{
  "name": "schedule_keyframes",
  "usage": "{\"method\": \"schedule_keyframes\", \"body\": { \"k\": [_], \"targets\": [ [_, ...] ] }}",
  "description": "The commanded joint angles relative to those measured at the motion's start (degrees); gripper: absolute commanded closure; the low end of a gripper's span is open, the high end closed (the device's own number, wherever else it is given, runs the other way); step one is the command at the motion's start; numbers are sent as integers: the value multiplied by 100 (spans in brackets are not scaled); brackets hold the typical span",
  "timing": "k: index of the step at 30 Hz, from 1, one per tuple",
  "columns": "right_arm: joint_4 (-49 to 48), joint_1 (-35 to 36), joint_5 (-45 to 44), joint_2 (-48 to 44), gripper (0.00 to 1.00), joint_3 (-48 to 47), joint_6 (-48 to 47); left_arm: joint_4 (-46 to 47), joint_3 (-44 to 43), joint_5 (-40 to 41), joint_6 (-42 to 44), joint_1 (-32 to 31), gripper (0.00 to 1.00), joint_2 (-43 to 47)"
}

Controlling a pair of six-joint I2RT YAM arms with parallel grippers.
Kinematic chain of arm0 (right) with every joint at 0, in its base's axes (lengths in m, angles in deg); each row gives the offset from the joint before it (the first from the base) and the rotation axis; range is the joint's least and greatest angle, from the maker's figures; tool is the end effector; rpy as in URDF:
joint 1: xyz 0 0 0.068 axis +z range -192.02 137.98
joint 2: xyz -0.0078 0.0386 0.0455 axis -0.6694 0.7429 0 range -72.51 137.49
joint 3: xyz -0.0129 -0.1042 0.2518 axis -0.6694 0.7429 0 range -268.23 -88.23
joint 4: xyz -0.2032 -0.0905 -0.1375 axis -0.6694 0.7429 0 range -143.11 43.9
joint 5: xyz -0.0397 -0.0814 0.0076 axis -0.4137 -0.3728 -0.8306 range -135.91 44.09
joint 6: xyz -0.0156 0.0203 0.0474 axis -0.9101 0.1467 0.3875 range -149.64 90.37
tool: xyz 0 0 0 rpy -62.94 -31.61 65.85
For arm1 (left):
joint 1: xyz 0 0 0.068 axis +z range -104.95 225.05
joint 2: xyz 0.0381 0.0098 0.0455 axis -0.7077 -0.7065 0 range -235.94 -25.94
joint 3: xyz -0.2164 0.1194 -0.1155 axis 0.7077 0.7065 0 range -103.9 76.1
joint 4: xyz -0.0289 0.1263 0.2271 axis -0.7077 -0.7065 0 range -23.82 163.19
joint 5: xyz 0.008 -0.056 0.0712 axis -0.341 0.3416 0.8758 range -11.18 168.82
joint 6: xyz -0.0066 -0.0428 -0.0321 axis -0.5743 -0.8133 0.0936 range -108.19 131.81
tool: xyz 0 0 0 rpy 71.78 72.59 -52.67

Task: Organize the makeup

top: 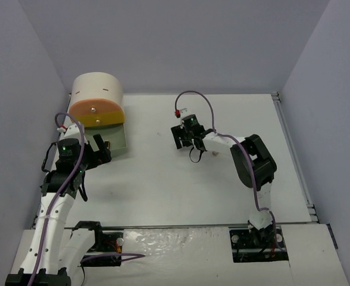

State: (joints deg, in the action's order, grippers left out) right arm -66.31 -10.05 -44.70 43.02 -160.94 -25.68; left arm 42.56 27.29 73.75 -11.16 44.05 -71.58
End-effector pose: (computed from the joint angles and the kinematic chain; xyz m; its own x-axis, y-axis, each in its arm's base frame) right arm 0.3810 0.2387 0.1750 -0.4558 -0.2032 -0.8666 -0.5148 0.8544 0.0704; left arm 0.1738 -0.0062 0.3252 -0.4617 -0.3808 -0.8011 -0.0916 0.9188 -0.3839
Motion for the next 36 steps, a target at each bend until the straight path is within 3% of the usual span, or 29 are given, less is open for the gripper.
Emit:
{"method": "schedule_keyframes", "body": {
  "k": [1, 7, 10, 13, 18, 26, 36],
  "targets": [
    [-262, -45, -381, 307, 34, -564, 82, 241, -207, 23, 75, 38, 3, -18],
    [-314, -131, -520, 700, 43, -735, 203, 237, -207, 2, 51, 38, 3, -10],
    [-341, -139, -516, 792, 52, -736, 237, 250, -198, -15, 27, 38, 3, -28],
    [-359, -137, -478, 798, 66, -678, 277, 261, -197, -79, 7, 38, 3, -60],
    [-599, -65, -389, 436, 98, -161, 387, 372, -159, -327, -158, 38, 3, -93],
    [-1491, 721, -394, -881, 100, 1096, 605, 988, 226, -1378, -1206, -73, 3, -179],
    [-3036, 2054, -239, -2471, 100, 2328, 993, 1313, 265, -552, -2043, -1583, 3, -146]
  ]
}}
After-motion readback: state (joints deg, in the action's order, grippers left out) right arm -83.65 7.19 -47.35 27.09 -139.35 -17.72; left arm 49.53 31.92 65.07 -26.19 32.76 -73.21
